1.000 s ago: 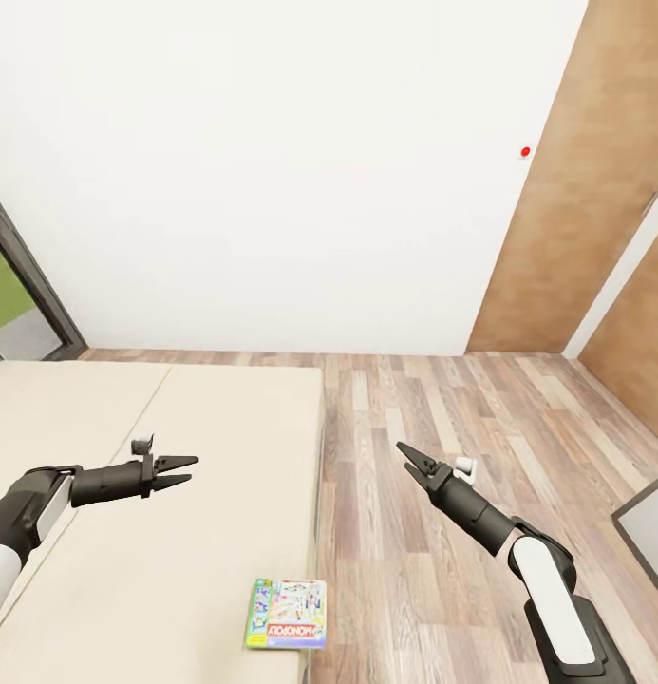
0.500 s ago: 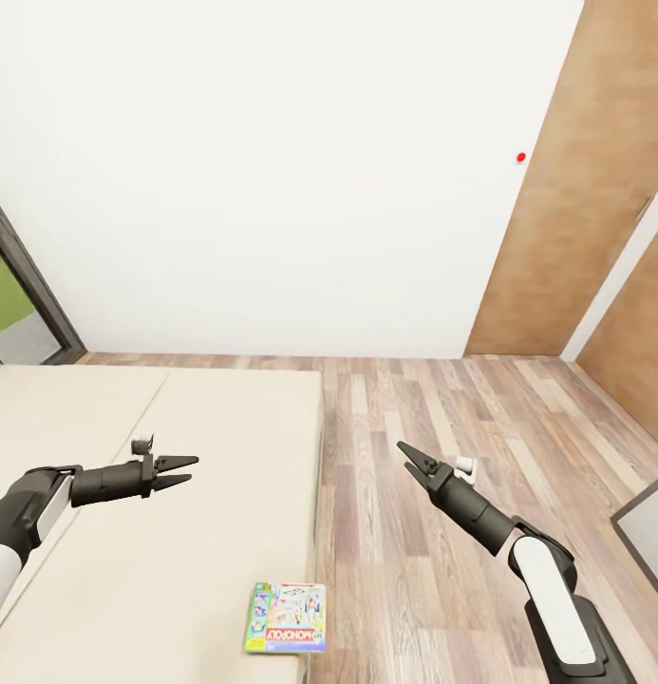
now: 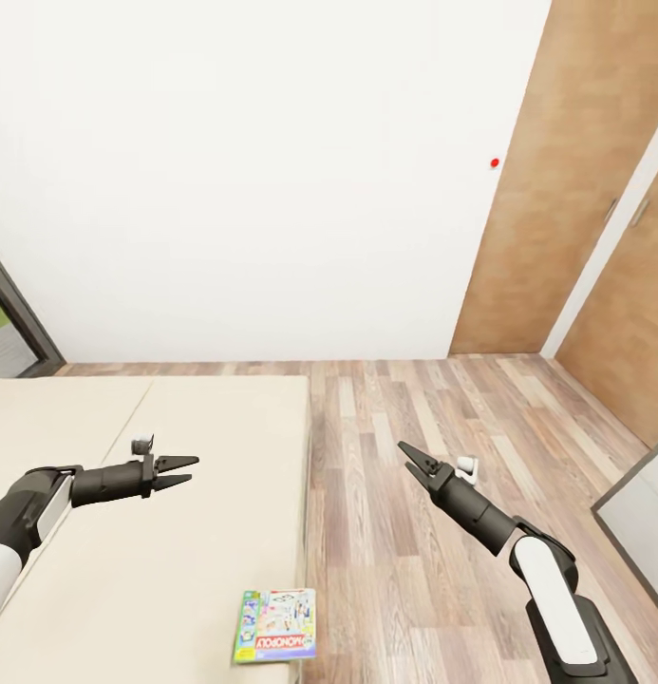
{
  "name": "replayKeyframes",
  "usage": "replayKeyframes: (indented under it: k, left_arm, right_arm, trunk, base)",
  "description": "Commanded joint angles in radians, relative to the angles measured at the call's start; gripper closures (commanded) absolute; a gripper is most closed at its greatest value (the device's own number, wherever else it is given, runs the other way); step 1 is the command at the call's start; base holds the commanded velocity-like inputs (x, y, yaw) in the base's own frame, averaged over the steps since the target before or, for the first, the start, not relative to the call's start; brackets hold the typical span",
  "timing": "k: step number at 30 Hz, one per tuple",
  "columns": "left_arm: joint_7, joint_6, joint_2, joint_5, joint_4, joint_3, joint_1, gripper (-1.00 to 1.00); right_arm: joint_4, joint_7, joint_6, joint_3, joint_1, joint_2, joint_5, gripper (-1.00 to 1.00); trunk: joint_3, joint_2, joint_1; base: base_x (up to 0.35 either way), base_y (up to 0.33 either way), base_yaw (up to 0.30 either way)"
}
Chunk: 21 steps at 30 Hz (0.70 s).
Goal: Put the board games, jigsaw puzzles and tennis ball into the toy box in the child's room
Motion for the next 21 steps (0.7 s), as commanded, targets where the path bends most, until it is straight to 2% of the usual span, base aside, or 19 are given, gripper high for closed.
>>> replayKeyframes:
  k: [1,21]
  left_arm:
    - [-0.002,0.01,0.0,0.002,0.0,0.0,-0.001,-1.0]
    - [-0.003,0.008,-0.01,0.002,0.0,0.001,-0.001,-1.0]
  right_arm:
    - [0.001,0.001,0.007,-0.001,-0.001,0.001,-0.002,-1.0]
    - [0.002,0.001,0.007,-0.003,-0.001,-0.005,-0.006,-1.0]
  trunk:
    - [-0.002,-0.002,0.001]
    - [0.016,-0.002,0.001]
  base:
    - [0.0,0.0,-0.03]
    - [0.0,0.0,-0.029]
